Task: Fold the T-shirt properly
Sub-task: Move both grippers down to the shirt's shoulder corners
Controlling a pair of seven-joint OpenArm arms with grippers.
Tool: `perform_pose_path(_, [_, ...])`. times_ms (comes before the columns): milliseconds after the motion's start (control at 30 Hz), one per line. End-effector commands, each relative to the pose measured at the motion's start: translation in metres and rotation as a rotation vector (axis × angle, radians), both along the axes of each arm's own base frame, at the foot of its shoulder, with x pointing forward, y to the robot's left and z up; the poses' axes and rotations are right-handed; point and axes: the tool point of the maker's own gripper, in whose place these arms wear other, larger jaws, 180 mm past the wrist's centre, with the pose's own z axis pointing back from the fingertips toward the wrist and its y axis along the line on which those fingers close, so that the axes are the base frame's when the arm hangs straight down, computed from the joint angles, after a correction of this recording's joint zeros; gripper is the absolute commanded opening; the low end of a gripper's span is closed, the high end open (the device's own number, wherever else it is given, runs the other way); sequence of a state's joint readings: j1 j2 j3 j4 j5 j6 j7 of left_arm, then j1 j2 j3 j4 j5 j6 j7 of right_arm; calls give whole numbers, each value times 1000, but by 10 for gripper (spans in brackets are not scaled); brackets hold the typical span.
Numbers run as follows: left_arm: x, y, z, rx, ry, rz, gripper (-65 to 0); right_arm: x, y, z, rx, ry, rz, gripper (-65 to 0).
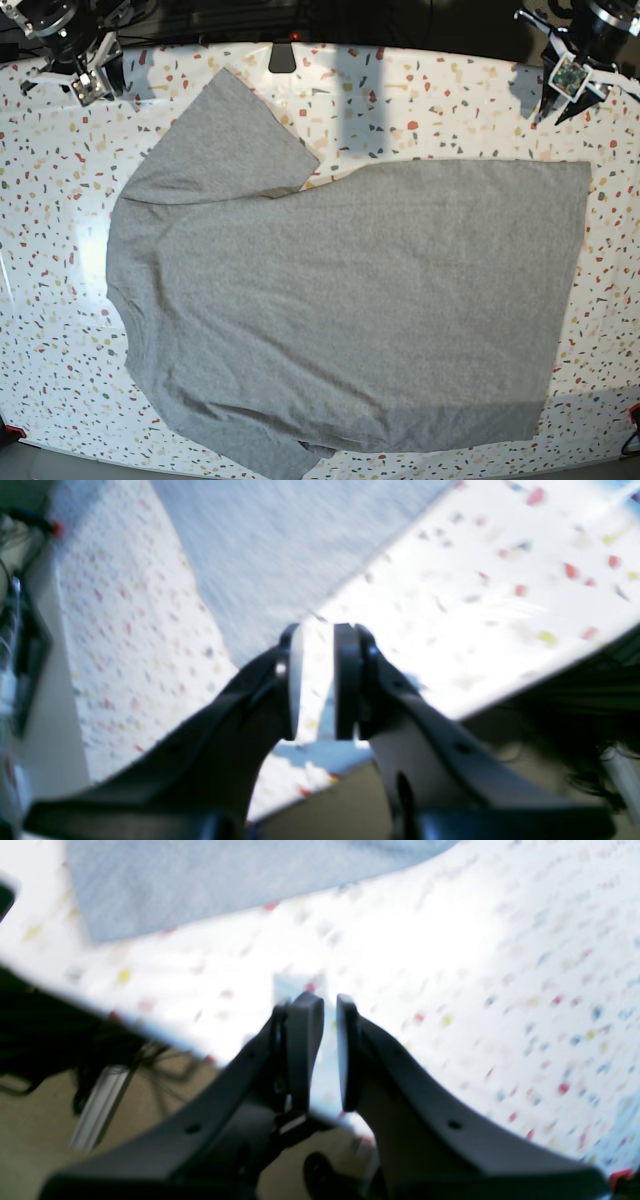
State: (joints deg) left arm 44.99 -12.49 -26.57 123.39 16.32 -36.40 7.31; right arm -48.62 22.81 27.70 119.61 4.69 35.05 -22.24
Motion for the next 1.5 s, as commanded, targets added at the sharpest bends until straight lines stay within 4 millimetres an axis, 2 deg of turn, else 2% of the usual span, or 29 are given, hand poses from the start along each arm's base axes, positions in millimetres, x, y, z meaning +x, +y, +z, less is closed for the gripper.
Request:
perform_pose_path(0, [10, 0, 13, 19, -53, -23, -528, 10, -1, 10, -10, -37, 13, -550])
perform_pose_path(100, [22, 9, 17, 95, -77, -50, -501, 24, -4, 14, -26, -61, 1, -550])
perform_pose_path(233, [36, 17, 18, 109, -101, -65, -401, 35, -8, 19, -40, -82, -11, -550])
perform_pose_path(300, [44, 27, 13, 116, -103, -64, -372, 37, -8, 20, -40, -87, -12, -550])
perform_pose_path(400, [56, 46, 1, 132, -82, -62, -368, 38, -8, 20, -40, -89, -12, -550])
perform_pose_path(500, [64, 59, -20, 148, -11, -106, -368, 38, -9, 20, -52, -90, -9, -550])
perform_pose_path(667, [69, 65, -69, 261, 127, -203, -368, 40, -14, 23, -114, -112, 15, -550])
perform_pose_path(800, [75, 79, -92, 336, 172, -196, -368, 41, -15, 24, -130, -116, 19, -550])
perform_pose_path(1067, [96, 91, -96, 323, 162, -168, -369, 55, -15, 33, -129, -163, 14, -550])
perform_pose_path(1200, [99, 99, -103, 316, 180, -148, -371, 65, -15, 39, -130, -191, 11, -550])
perform_pose_path(1267, [97, 99, -111, 311, 202, -149, -390, 67, -15, 40, -131, -198, 10, -550])
perform_pose_path(1333, [91, 97, -119, 305, 229, -159, -443, 67, -15, 41, -131, -199, 11, -550])
perform_pose_path(1467, [80, 85, -131, 283, 276, -201, -641, 67, -15, 41, -131, -199, 12, -550])
